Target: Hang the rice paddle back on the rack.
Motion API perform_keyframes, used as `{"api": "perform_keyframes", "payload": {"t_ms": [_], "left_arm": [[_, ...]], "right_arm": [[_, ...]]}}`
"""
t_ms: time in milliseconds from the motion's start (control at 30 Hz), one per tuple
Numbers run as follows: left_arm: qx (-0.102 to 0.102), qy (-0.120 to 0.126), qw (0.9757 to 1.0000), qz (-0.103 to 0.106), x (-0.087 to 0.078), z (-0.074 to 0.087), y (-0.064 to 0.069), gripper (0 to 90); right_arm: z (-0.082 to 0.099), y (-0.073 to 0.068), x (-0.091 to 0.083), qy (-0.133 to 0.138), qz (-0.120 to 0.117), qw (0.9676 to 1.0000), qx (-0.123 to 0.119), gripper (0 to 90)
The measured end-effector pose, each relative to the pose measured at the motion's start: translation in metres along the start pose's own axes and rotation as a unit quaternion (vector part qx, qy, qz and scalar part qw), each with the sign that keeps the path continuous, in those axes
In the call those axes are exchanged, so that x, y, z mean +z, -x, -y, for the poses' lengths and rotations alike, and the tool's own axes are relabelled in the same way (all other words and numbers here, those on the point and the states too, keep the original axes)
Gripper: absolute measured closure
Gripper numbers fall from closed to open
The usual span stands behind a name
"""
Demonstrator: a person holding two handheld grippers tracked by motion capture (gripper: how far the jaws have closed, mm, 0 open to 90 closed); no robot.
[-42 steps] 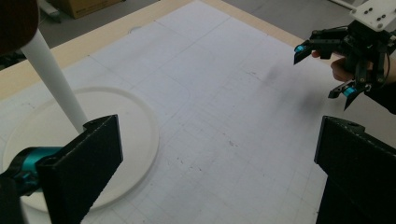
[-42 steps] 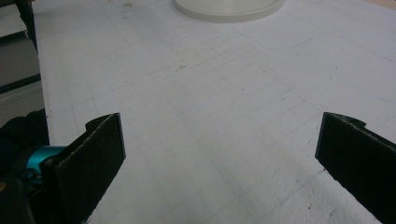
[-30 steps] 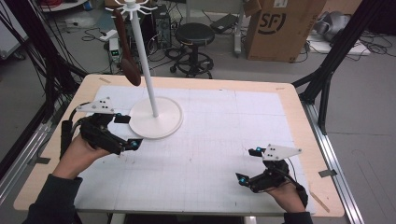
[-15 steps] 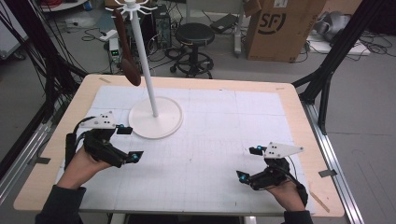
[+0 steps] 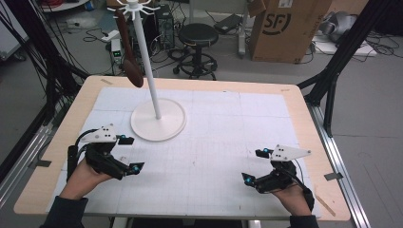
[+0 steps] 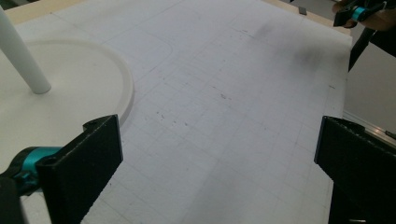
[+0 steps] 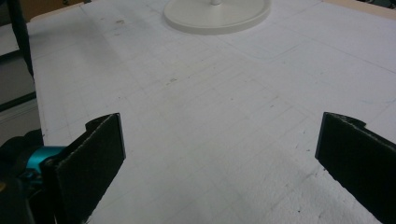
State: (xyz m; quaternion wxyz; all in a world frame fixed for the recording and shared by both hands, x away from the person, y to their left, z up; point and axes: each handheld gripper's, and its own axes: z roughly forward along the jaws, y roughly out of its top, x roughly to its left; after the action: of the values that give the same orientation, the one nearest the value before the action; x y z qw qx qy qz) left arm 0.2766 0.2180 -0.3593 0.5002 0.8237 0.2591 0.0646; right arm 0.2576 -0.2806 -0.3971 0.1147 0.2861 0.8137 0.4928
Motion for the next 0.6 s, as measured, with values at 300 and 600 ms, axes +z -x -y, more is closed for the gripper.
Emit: {"api": "perform_keyframes", "payload": {"t_ms": [300,600], "left_arm": [[0.005,-0.007,1.0,0.005,0.0073,0.0043,-0.0011,1.6],[0.004,0.0,1.0,-0.001,0.0078,0.0055,-0.0009,1.6]], "right_arm": [[0.0019,0.0015,-0.0022,-0.001,0.004,1.0,0.003,0.3],[0.001,0.0005,-0.0024,0.001,0.003,1.0,0.001,0.3]]}}
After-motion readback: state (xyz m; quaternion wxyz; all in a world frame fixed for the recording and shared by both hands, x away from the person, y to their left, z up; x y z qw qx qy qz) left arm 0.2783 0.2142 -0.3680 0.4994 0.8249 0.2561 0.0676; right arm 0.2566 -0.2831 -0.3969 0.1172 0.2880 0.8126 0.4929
